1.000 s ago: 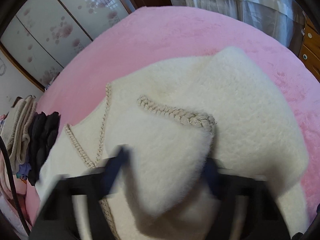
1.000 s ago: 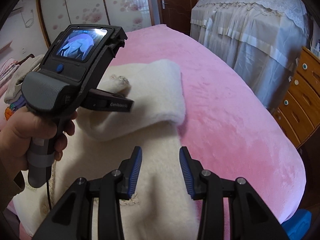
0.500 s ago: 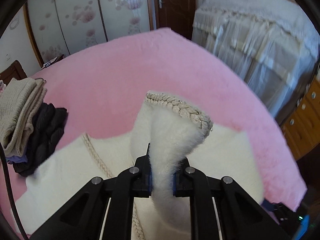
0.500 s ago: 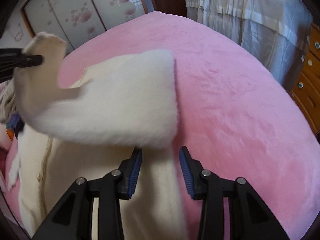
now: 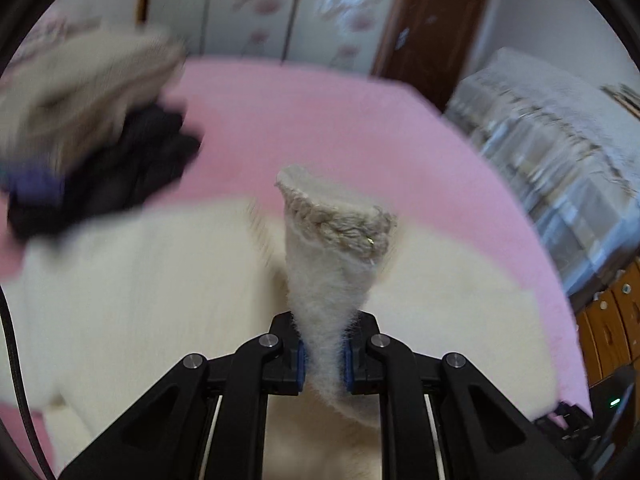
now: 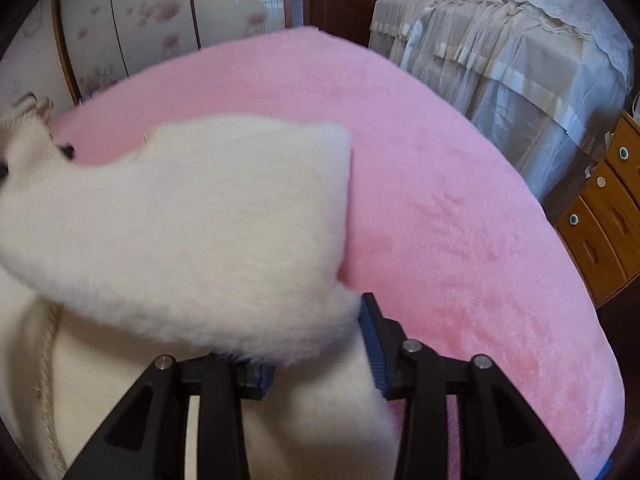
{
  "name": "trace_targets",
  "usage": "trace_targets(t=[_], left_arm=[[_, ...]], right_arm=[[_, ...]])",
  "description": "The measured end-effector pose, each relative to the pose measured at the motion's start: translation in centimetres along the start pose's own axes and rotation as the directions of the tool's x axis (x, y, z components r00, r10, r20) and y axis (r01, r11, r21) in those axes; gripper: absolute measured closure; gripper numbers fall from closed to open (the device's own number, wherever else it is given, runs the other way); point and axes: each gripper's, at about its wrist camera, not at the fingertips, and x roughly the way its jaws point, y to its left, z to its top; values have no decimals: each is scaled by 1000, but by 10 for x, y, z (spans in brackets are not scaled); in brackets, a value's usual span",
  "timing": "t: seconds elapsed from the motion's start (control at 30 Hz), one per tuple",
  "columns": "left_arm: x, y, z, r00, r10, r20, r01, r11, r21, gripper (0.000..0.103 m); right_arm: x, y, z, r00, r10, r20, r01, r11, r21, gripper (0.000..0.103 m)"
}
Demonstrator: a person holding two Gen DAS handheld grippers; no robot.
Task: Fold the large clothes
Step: 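Open the left gripper and lay the sleeve flat on the front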
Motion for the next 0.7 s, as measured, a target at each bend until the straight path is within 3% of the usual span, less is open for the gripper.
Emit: trace_targets(t=[0.1,0.2,0.27,0.33,0.53,0.7], left_arm=[[34,37,-35,992,-29,-119,15,993,-121,86],[27,57,-45,988,-130,-89,109,973,-206,79],[19,63,-43,984,-150,-93,127,968,-217,70],[5,69,-38,983,-167,-79,147,964,-220,69],[-46,60,-26,992,-117,48,123,983,-133,69],[-44,19,-20,994,-106,16,106,994,-14,69]], right_arm=[[-1,7,-7,999,-40,-11,40,998,-46,61],[-15,11,-14,999,-46,-2,45,995,-92,61],[-27,11,-20,999,-41,9,41,991,-128,61],[-37,9,-22,999,-35,15,37,987,-154,61],[-93,4,-27,986,124,113,-107,983,-147,61],[-93,26,5,975,171,143,-149,976,-156,61]])
